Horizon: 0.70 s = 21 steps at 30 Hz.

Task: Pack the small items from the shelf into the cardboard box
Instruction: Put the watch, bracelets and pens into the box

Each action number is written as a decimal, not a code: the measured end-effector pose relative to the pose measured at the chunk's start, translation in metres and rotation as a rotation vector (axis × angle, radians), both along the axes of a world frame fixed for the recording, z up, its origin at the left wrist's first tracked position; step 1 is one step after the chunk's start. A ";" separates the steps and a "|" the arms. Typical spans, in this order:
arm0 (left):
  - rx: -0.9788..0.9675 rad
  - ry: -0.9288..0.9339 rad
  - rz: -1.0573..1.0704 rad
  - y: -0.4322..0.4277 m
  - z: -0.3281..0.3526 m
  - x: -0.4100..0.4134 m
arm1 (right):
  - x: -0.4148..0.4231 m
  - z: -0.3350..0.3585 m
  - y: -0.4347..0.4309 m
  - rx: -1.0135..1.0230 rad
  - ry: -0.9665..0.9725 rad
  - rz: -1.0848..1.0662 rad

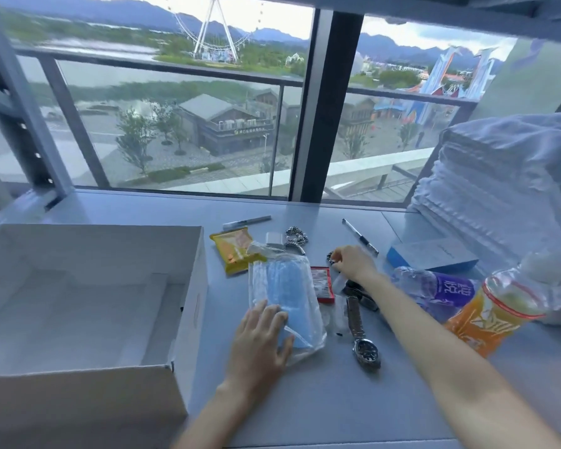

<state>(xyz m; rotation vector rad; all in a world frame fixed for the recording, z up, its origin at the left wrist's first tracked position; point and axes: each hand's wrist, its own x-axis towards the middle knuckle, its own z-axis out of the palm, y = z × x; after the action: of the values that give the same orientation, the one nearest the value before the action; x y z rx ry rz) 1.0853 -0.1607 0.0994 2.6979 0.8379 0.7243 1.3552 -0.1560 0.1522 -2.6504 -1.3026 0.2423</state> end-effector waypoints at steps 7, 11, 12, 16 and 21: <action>0.178 0.092 -0.095 -0.017 0.038 -0.016 | -0.003 0.008 0.007 0.009 -0.068 0.057; 0.336 0.093 -0.108 -0.021 0.089 -0.030 | -0.015 0.041 0.002 0.221 -0.050 0.109; 0.355 0.084 -0.119 -0.018 0.102 -0.035 | -0.020 0.051 0.000 0.259 -0.027 0.139; 0.378 0.029 -0.112 0.020 0.144 -0.067 | -0.052 0.090 -0.013 0.413 0.043 0.287; 0.281 0.143 0.088 0.124 0.154 -0.116 | -0.112 0.137 -0.022 0.579 0.125 0.457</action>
<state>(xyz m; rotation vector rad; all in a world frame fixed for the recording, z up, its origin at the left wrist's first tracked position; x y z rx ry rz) 0.9692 -0.0365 0.2531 3.0095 0.9575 0.7224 1.2431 -0.1783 0.2892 -1.8224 -1.6217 0.0678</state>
